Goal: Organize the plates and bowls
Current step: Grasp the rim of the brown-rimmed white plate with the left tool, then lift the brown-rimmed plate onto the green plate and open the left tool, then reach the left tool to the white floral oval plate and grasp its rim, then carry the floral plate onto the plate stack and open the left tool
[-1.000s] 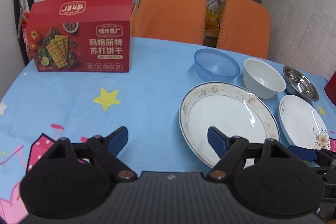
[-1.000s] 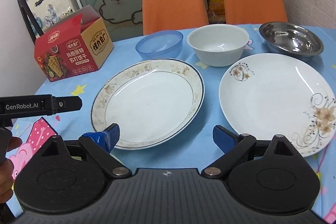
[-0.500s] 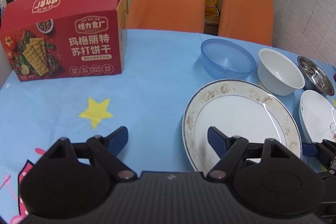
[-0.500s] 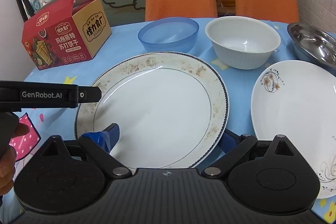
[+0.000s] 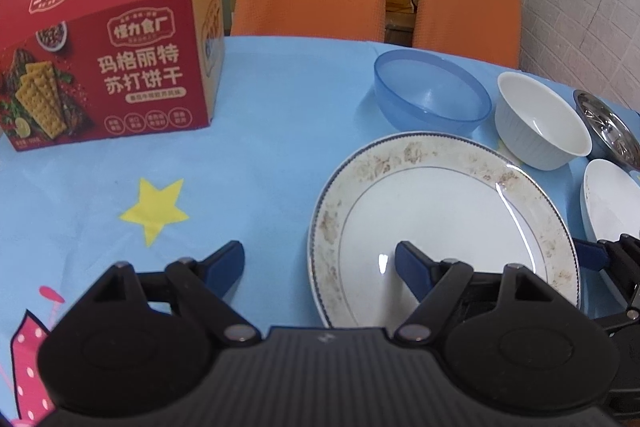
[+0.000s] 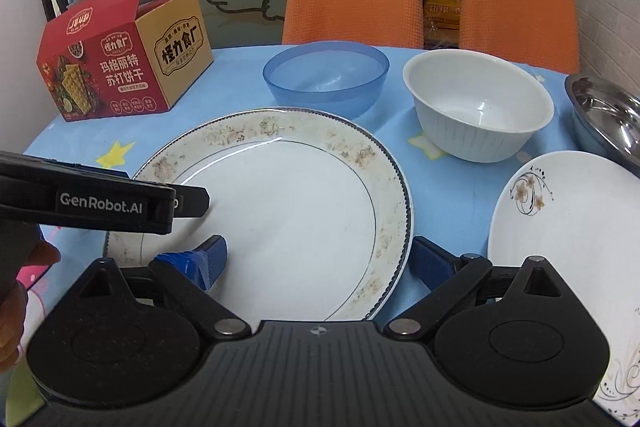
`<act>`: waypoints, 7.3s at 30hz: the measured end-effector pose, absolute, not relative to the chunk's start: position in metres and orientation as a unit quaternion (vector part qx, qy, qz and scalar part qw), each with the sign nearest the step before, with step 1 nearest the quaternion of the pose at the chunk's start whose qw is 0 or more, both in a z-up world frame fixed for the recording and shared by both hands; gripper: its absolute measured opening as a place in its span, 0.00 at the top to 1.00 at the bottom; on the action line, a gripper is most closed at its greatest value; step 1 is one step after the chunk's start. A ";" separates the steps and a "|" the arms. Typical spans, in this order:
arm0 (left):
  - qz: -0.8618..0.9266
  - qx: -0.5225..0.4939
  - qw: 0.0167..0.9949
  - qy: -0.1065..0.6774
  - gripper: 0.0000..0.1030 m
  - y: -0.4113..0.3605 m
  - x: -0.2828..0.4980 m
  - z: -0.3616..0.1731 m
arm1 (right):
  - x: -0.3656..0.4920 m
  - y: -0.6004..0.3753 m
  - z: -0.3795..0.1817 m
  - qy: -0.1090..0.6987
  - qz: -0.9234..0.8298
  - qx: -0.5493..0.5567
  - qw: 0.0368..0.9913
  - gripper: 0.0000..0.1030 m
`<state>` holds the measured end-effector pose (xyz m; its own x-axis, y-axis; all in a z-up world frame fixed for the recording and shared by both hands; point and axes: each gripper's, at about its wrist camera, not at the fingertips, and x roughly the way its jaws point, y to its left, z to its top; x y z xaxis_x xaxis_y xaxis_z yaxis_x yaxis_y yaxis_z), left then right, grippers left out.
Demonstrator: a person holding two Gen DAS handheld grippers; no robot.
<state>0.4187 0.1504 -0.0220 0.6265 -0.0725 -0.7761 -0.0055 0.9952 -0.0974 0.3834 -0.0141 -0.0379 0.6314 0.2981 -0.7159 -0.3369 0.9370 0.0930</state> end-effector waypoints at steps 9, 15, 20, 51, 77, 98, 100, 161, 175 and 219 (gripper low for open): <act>-0.019 -0.042 0.904 0.425 0.24 0.147 0.417 -0.024 | 0.380 -0.012 -0.041 0.375 0.186 -0.038 0.908 0.15; -0.016 -0.041 0.907 0.419 0.26 0.143 0.415 -0.024 | 0.378 -0.009 -0.042 0.365 0.196 -0.039 0.909 0.15; -0.018 -0.032 0.909 0.414 0.31 0.137 0.413 -0.023 | 0.376 -0.007 -0.044 0.356 0.204 -0.042 0.911 0.15; -0.015 -0.034 0.935 0.352 0.56 0.118 0.331 0.044 | 0.302 -0.017 0.021 0.294 0.197 -0.012 0.935 0.17; -0.014 -0.051 0.925 0.376 0.56 0.140 0.205 -0.015 | 0.179 0.003 -0.020 0.327 0.199 -0.006 0.924 0.16; 0.018 -0.078 0.940 0.332 0.40 0.159 0.186 0.006 | 0.185 -0.018 0.006 0.269 0.188 -0.005 0.945 0.17; 0.018 -0.080 0.938 0.336 0.39 0.160 0.187 0.006 | 0.187 -0.018 0.006 0.271 0.193 0.002 0.943 0.17; -0.073 0.035 0.916 0.392 0.29 0.002 0.313 0.013 | 0.264 -0.218 -0.001 0.288 0.051 0.070 0.954 0.17; -0.170 -0.003 0.867 0.468 0.29 -0.024 0.430 0.003 | 0.342 -0.226 -0.004 0.339 0.061 0.035 0.938 0.17; -0.168 0.014 0.897 0.408 0.52 -0.044 0.370 0.025 | 0.306 -0.162 0.002 0.319 0.054 0.012 0.946 0.14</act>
<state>0.3704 -0.0442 0.0252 0.6099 -0.2901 -0.7374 0.3124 0.9432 -0.1126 0.3064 -0.1619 0.0019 0.7910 0.1100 -0.6018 -0.0944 0.9939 0.0575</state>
